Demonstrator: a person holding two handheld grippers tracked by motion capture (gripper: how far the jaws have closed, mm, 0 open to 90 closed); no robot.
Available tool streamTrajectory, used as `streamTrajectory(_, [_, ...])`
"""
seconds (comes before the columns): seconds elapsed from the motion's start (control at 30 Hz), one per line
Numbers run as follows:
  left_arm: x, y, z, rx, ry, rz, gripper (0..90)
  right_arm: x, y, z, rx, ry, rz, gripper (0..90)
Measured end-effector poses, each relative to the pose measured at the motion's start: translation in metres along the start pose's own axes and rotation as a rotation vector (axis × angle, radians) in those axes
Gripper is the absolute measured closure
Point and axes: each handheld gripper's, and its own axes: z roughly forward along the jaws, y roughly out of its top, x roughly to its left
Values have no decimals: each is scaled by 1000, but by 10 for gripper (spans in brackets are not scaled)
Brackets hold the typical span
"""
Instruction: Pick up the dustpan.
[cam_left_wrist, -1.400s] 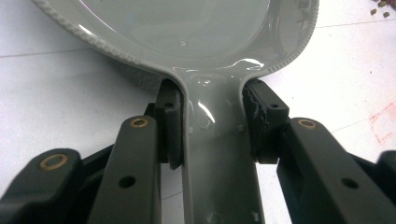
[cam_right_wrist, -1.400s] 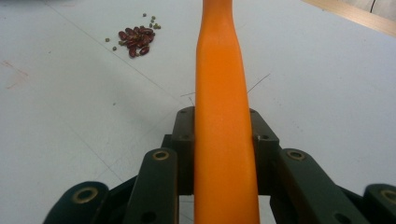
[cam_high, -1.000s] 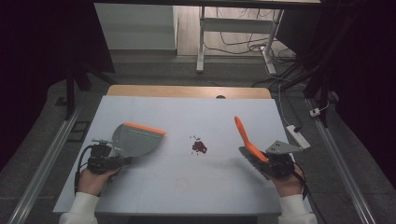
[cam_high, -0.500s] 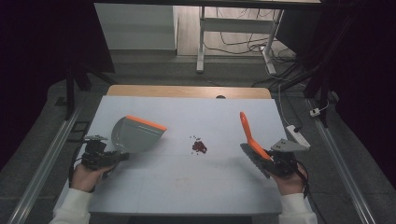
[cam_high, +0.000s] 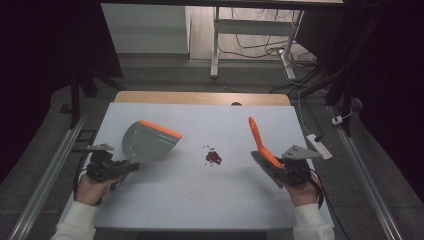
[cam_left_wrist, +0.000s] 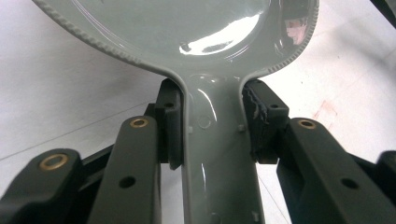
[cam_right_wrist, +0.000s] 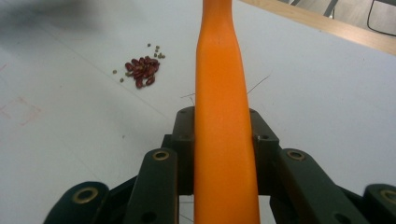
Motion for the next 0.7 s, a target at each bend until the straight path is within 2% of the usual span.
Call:
streamTrajectory(0.07, [0,1,2,1,-12,9,620,-1,5,5,2,-1,1,701])
streamTrajectory(0.17, [1,3,4,4,-24,32,620,-3,11,11,-4,-2,32,701])
streamTrajectory(0.33, [0,3,4,7,-39,60,620,-3,24,21,-1,-11,37,701])
streamTrajectory(0.5, [-9,2,4,11,-64,93,620,-1,30,32,-13,17,60,701])
streamTrajectory(0.57, [-12,2,5,22,-58,113,620,-2,33,37,-10,33,68,701])
streamTrajectory(0.7, [-15,1,7,33,-54,127,620,0,38,47,-1,51,57,701])
